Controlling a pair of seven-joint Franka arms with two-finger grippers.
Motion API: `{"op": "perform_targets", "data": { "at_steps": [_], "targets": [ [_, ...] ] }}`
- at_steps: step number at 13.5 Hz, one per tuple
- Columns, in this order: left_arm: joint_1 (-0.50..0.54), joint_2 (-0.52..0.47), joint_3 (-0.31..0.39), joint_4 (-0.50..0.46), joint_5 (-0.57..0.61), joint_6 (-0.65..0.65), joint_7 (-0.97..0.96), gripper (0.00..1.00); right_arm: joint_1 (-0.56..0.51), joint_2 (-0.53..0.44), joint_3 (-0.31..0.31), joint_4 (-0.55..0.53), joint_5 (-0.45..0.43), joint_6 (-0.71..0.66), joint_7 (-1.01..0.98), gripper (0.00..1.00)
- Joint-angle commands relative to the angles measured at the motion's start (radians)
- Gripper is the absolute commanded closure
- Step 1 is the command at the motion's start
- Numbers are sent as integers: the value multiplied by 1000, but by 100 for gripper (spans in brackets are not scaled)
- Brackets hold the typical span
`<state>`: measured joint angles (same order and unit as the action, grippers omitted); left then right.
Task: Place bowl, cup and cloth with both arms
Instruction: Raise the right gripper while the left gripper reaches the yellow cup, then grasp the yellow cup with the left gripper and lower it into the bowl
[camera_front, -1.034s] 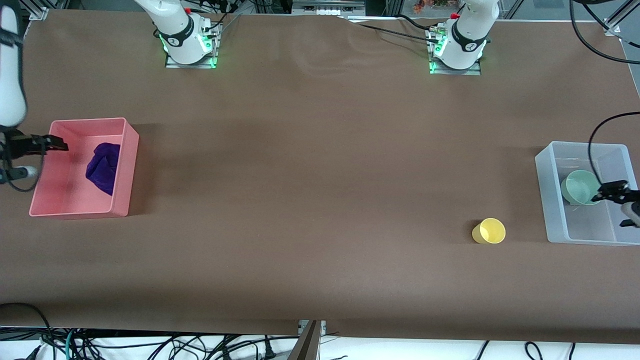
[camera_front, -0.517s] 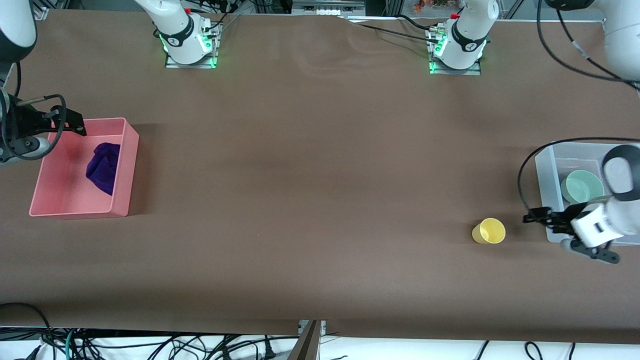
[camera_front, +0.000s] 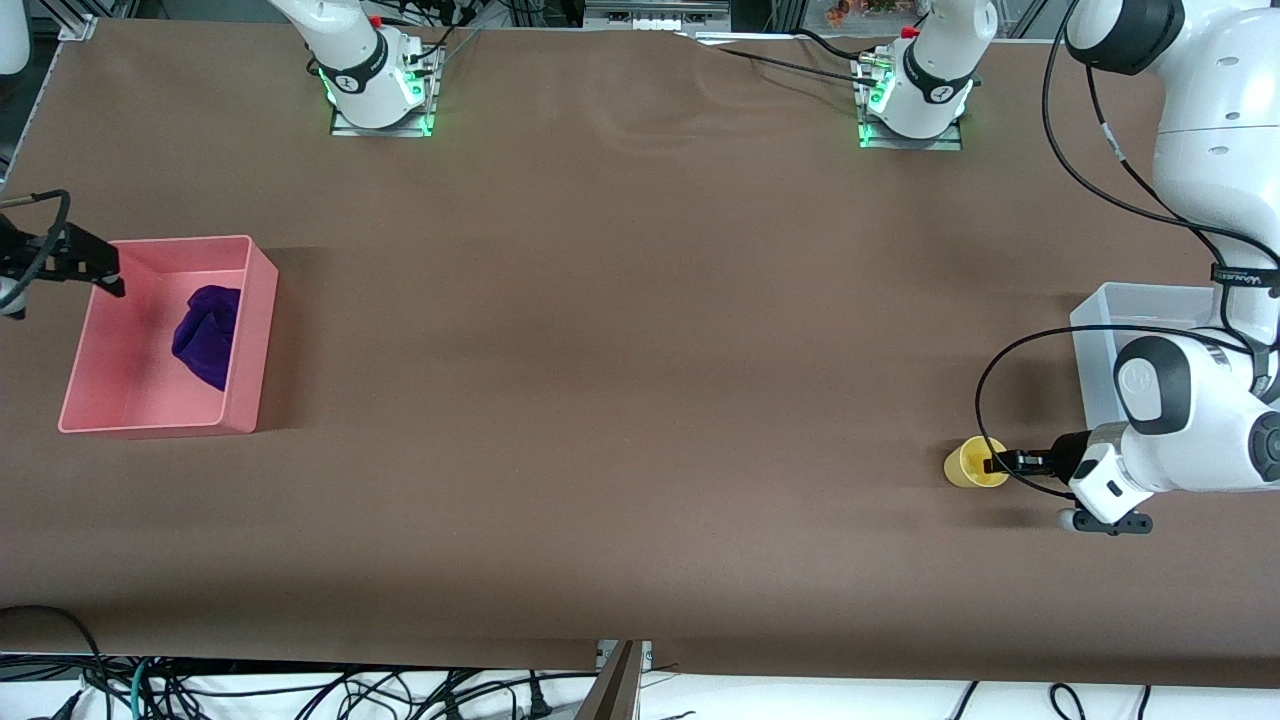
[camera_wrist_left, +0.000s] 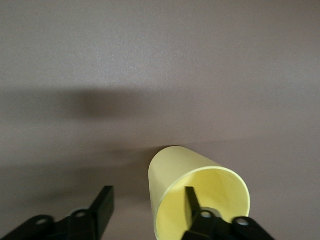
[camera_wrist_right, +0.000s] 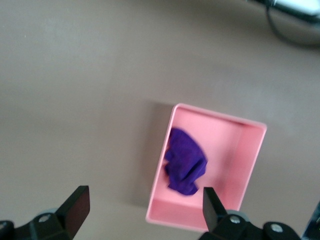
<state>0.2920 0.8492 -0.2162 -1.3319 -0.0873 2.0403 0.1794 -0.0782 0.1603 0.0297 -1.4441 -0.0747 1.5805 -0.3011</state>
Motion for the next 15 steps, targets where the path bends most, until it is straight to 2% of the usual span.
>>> {"op": "perform_targets", "data": {
  "at_steps": [1,5,6,8,10,12,14,15],
  "targets": [
    [-4,-2,3,-21,-20,8,-3,100,-5,-11,7,11,26,-91,179,0],
    [-5,-19,0,-15,-11,-28,-9,100,-3,-15,12,14,50,-140,230,0],
    [-7,-36,0,-1,-8,-85,-11,100,-3,-12,6,14,79,-157,256,0],
    [-7,-112,5,3,12,-208,-11,100,-3,-4,3,20,73,-157,246,0],
    [-7,-223,-3,7,142,-300,-5,100,-3,5,4,37,73,-159,244,0],
    [1,-298,6,7,265,-351,122,100,-5,8,4,40,73,-157,244,0],
    [33,-320,27,2,380,-348,350,100,-5,10,3,42,73,-154,244,0],
    [83,-314,29,-3,405,-342,417,100,-5,10,3,42,73,-149,244,0]
  ]
}}
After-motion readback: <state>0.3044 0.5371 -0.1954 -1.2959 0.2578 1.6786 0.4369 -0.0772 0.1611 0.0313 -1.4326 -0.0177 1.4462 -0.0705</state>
